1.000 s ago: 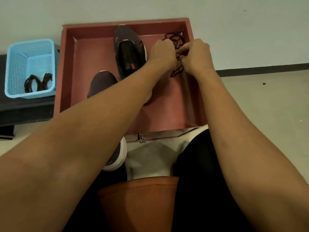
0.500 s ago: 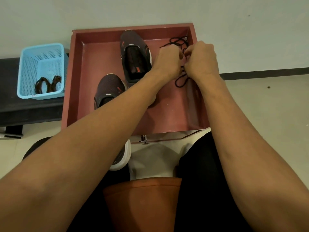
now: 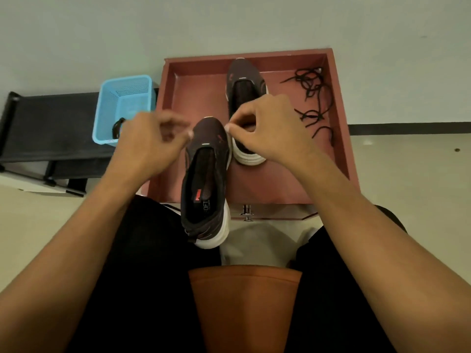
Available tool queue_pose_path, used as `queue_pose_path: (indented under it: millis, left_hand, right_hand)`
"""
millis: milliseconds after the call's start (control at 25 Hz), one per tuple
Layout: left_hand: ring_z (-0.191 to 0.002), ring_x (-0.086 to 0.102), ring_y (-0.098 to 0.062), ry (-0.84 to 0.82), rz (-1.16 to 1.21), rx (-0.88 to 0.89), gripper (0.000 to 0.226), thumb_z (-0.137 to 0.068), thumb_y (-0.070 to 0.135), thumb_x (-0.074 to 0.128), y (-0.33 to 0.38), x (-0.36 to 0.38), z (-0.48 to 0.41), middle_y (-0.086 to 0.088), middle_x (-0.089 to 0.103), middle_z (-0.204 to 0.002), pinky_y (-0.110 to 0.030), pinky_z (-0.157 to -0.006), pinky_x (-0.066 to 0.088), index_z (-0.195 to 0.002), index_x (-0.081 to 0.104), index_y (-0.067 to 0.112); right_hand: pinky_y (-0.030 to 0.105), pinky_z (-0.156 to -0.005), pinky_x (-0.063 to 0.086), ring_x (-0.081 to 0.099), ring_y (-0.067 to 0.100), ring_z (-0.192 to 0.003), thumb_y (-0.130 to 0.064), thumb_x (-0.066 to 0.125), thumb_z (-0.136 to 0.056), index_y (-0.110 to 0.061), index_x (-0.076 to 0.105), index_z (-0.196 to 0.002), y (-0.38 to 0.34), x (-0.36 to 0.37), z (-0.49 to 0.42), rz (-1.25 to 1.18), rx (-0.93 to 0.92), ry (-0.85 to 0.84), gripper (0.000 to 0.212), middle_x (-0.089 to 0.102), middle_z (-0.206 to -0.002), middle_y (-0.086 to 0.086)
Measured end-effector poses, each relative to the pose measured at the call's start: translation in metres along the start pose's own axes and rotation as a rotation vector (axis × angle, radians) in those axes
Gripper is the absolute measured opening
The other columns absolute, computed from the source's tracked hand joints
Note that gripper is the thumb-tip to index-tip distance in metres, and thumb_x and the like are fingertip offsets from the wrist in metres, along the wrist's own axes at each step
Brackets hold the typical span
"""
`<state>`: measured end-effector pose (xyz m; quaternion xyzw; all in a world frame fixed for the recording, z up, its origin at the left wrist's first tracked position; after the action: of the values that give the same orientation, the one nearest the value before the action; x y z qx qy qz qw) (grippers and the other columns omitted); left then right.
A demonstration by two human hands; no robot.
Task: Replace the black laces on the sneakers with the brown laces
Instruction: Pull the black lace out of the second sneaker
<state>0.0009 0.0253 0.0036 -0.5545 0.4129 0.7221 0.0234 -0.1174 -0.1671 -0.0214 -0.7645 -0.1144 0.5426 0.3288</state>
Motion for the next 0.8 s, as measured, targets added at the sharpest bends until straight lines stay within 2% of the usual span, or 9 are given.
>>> queue_pose_path:
  millis: [40, 120, 200, 320, 480, 600, 800]
  left_hand:
    - [-0.082, 0.060, 0.014, -0.023, -0.003, -0.045, 0.024, -0.093, 0.029, 0.076, -0.010, -0.001, 0.015, 0.010, 0.075, -0.098, -0.004, -0.074, 0.048, -0.116, 0.077, 0.022]
    - [-0.084, 0.061, 0.014, -0.049, 0.010, -0.106, 0.030, -0.089, 0.037, 0.079, -0.023, 0.006, 0.036, 0.011, 0.076, -0.099, 0.006, -0.072, 0.040, -0.116, 0.077, 0.023]
    - [-0.084, 0.062, 0.013, -0.074, -0.002, -0.130, 0.039, -0.087, 0.044, 0.080, -0.028, 0.012, 0.051, 0.011, 0.076, -0.104, 0.008, -0.067, 0.037, -0.120, 0.075, 0.025]
    - [-0.081, 0.062, 0.006, -0.118, -0.068, -0.134, 0.050, -0.086, 0.046, 0.081, -0.034, 0.014, 0.065, 0.010, 0.075, -0.109, 0.003, -0.065, 0.038, -0.129, 0.070, 0.023]
    - [-0.067, 0.057, 0.013, -0.147, -0.130, -0.139, 0.041, -0.088, 0.036, 0.081, -0.040, 0.017, 0.070, 0.014, 0.071, -0.091, 0.003, -0.062, 0.036, -0.126, 0.071, 0.023]
    - [-0.064, 0.057, 0.013, -0.161, -0.128, -0.136, 0.028, -0.090, 0.028, 0.081, -0.043, 0.019, 0.071, 0.016, 0.070, -0.084, 0.004, -0.061, 0.037, -0.117, 0.076, 0.022]
    - [-0.068, 0.059, 0.010, -0.153, -0.103, -0.158, 0.024, -0.090, 0.029, 0.080, -0.048, 0.019, 0.070, 0.009, 0.078, -0.092, -0.002, -0.068, 0.039, -0.113, 0.078, 0.023]
  right_hand:
    - [0.028, -0.089, 0.057, 0.071, 0.004, -0.086, -0.040, 0.070, -0.094, -0.024, 0.083, -0.101, -0.008, 0.001, -0.001, 0.031, -0.039, 0.063, 0.021, 0.079, -0.095, -0.010]
    - [0.025, -0.086, 0.055, 0.069, 0.004, -0.086, -0.040, 0.069, -0.094, -0.025, 0.081, -0.101, -0.015, 0.000, -0.001, 0.041, -0.061, 0.131, 0.021, 0.078, -0.095, -0.011]
    - [0.026, -0.082, 0.060, 0.070, 0.002, -0.080, -0.040, 0.072, -0.093, -0.024, 0.082, -0.101, -0.018, 0.004, 0.003, -0.019, -0.034, 0.030, 0.020, 0.078, -0.090, -0.012]
    - [0.027, -0.079, 0.062, 0.071, 0.002, -0.080, -0.043, 0.080, -0.088, -0.024, 0.081, -0.106, -0.028, 0.012, 0.014, -0.038, -0.027, -0.168, 0.026, 0.078, -0.090, -0.011]
    - [0.034, -0.083, 0.062, 0.071, 0.007, -0.085, -0.050, 0.088, -0.079, -0.028, 0.079, -0.113, -0.037, 0.030, 0.027, 0.073, 0.025, -0.390, 0.042, 0.076, -0.099, -0.007]
    - [0.037, -0.085, 0.063, 0.073, 0.007, -0.084, -0.042, 0.090, -0.079, -0.028, 0.077, -0.115, -0.037, 0.041, 0.028, 0.067, 0.065, -0.467, 0.041, 0.074, -0.105, -0.006]
    - [0.037, -0.089, 0.061, 0.075, 0.007, -0.082, -0.040, 0.091, -0.079, -0.029, 0.078, -0.115, -0.038, 0.043, 0.025, 0.028, 0.125, -0.495, 0.040, 0.074, -0.107, -0.006]
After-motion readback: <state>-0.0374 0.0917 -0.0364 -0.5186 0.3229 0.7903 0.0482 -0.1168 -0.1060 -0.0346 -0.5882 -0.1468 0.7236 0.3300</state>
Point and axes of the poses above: each hand's wrist, its own z-axis away from the middle knuckle, its own x-axis out of the palm, y = z × x, the point moved 2 cm from there along -z, towards the middle knuckle
